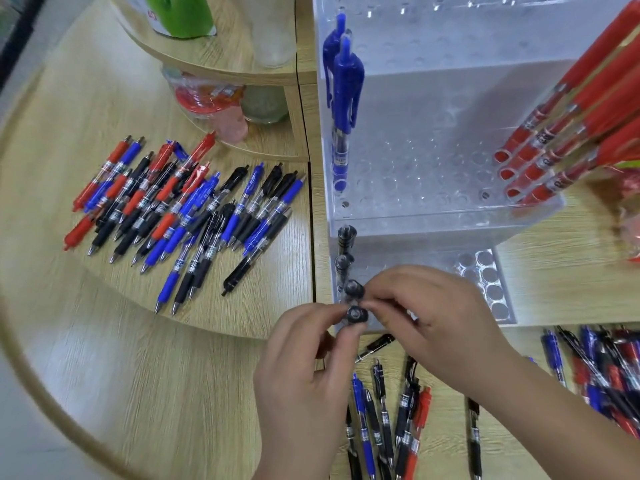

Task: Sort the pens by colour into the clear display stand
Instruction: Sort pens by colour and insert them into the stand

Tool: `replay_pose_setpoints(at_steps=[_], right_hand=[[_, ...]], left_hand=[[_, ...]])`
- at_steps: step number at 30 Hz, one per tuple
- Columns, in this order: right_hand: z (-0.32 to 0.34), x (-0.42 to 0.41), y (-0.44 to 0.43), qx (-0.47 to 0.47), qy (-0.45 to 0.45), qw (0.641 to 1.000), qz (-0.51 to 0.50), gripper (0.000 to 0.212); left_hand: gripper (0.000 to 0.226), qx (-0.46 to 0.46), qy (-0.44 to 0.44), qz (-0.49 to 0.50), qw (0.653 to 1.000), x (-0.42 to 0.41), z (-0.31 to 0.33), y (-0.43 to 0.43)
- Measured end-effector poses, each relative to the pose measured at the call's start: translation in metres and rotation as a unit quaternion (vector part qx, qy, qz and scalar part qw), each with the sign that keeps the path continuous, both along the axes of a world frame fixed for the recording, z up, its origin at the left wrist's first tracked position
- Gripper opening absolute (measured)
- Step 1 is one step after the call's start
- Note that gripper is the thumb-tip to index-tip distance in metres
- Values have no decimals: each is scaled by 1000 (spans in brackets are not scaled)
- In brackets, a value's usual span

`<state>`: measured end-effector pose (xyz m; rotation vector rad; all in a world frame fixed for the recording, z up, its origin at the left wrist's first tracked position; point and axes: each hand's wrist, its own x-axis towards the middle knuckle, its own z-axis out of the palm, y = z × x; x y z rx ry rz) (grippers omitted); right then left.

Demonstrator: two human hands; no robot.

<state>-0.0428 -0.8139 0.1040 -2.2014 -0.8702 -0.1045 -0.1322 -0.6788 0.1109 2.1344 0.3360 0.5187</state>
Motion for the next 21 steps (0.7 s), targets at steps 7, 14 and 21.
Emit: replay_pose_setpoints(at_steps=[7, 14, 21], right_hand=[[-3, -13, -6, -37, -29, 998, -45, 17], [2, -19, -11, -27, 11, 997, -66, 21], [-28, -82, -49, -26, 83, 990, -108, 16]], left_hand=[[12, -24, 27, 17, 999, -4, -11, 0], [28, -74, 57, 30, 995, -15, -18, 2], [20, -114, 145, 70, 980, -65, -66, -3]])
